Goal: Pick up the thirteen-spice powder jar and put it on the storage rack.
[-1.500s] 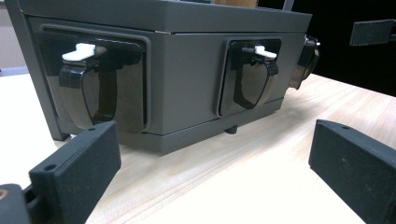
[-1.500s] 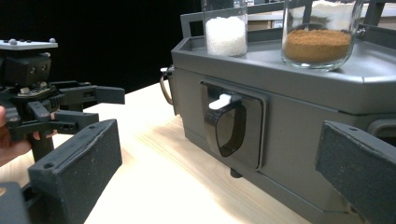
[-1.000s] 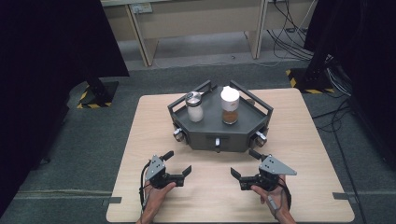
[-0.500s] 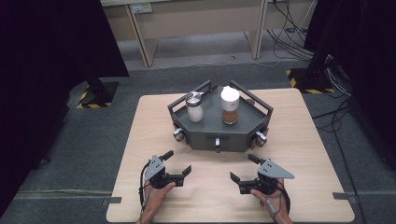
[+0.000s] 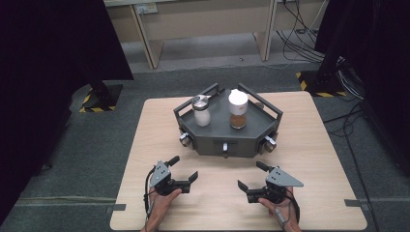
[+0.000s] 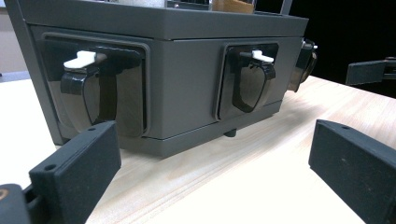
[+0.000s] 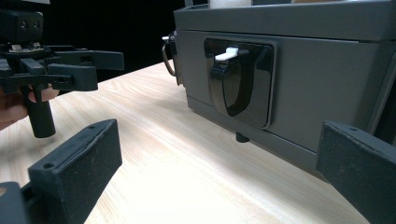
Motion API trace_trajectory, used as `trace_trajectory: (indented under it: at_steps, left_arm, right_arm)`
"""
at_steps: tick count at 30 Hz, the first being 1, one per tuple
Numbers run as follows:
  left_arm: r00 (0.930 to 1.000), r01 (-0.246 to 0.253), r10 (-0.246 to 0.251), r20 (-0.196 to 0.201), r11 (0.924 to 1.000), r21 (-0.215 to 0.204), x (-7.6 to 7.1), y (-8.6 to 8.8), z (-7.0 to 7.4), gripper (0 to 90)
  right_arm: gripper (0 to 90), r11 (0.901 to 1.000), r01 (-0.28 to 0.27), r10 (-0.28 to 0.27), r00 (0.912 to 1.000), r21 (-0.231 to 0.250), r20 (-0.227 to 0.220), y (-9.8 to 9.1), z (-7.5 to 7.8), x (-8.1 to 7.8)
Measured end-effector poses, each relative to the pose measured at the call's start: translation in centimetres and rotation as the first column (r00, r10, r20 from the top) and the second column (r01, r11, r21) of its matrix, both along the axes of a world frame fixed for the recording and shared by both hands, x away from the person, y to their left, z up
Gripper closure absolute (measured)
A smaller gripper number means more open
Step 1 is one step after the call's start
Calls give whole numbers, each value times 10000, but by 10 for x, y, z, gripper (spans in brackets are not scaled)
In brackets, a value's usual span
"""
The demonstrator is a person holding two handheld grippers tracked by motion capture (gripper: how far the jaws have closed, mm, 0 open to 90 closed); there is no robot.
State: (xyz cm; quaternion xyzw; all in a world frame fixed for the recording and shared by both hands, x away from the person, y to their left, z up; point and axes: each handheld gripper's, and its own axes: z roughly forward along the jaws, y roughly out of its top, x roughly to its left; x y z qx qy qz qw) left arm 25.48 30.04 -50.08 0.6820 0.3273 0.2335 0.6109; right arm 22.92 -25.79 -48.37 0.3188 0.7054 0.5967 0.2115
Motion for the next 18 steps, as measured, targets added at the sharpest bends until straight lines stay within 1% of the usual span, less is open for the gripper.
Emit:
trace_trajectory:
  at_steps: [18]
  left_arm:
    - [10000,11,-11,-16,10000,-1,0,-1,0,16]
  right_arm:
    - [8,10000,22,-21,10000,30,-49,0,-1,0]
